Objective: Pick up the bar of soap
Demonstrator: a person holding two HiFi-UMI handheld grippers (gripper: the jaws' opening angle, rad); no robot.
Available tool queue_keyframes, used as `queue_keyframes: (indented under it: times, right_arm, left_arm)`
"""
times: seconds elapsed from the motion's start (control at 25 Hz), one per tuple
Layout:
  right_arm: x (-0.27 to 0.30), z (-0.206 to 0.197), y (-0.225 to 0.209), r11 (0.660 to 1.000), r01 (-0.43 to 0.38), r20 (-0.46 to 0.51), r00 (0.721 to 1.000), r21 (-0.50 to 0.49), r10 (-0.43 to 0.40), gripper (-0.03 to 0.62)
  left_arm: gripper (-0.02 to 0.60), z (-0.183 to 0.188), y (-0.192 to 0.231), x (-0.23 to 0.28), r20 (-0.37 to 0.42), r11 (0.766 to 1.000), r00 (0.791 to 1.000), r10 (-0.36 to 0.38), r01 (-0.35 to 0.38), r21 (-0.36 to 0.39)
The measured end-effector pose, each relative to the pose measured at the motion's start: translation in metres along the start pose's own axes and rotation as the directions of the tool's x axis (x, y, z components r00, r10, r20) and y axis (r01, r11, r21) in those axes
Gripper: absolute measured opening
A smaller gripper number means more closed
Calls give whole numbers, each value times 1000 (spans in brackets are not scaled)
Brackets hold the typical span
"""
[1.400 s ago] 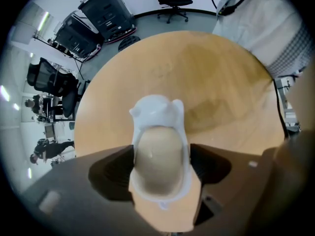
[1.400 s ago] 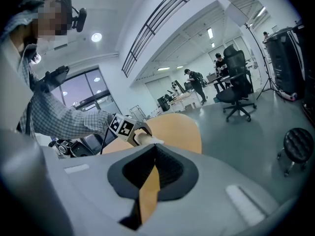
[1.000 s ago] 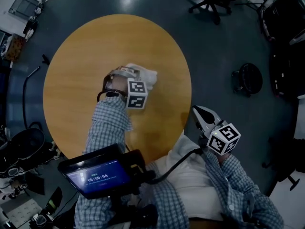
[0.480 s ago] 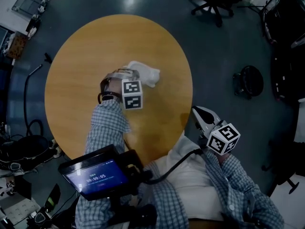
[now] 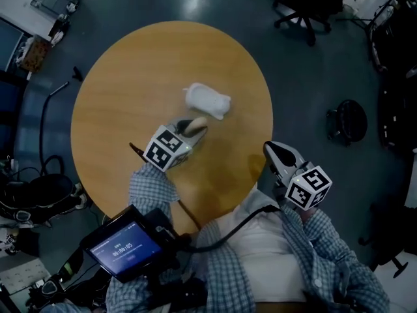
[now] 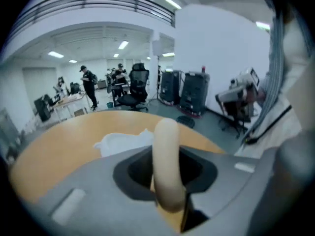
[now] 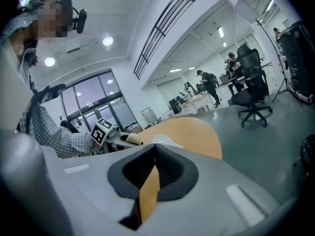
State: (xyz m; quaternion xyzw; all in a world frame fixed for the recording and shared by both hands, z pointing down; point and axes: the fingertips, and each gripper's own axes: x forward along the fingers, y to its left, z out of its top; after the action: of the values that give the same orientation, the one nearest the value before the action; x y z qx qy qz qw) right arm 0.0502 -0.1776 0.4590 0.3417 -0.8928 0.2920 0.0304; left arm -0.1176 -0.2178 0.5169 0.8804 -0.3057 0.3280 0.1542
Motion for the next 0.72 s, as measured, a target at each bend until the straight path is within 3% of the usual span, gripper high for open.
queue_keyframes:
  times: [0.08, 0.16, 0.24, 0.36, 0.44, 0.48, 0.6, 0.72]
  right_arm:
    - [4, 1, 1, 1000, -13, 1, 1000, -4, 13, 4]
    - [7, 3, 0, 1000, -25, -1, 1000, -5, 25, 3]
    - [9, 4, 6, 999, -36, -1, 999, -7, 36, 3]
    - [12, 6, 18, 999, -49, 4, 999, -10, 49, 3]
    - [16, 7, 20, 998, -56, 11, 998, -12, 57, 3]
    - [18, 7, 21, 998, -60, 14, 998, -12, 60, 4]
    - [22, 12, 22, 998, -68, 27, 997, -1, 68, 3]
    - [23, 13, 25, 997, -78, 36, 996, -5, 78, 3]
  left_arm:
    - [101, 13, -14, -9, 157, 985, 987, -34, 60, -164]
    - [101, 26, -25, -17, 300, 956, 953, -44, 128, -264]
    - [101, 36, -37, -29, 414, 926, 909, -51, 199, -321]
    - [101, 48, -51, -51, 564, 874, 823, -64, 319, -367]
    - [101, 50, -54, -60, 633, 838, 772, -53, 379, -392]
    - [101, 51, -55, -62, 652, 824, 757, -45, 397, -404]
    - [101, 50, -58, -63, 665, 802, 746, -35, 418, -426]
    - [101, 41, -61, -59, 655, 795, 754, -41, 422, -436]
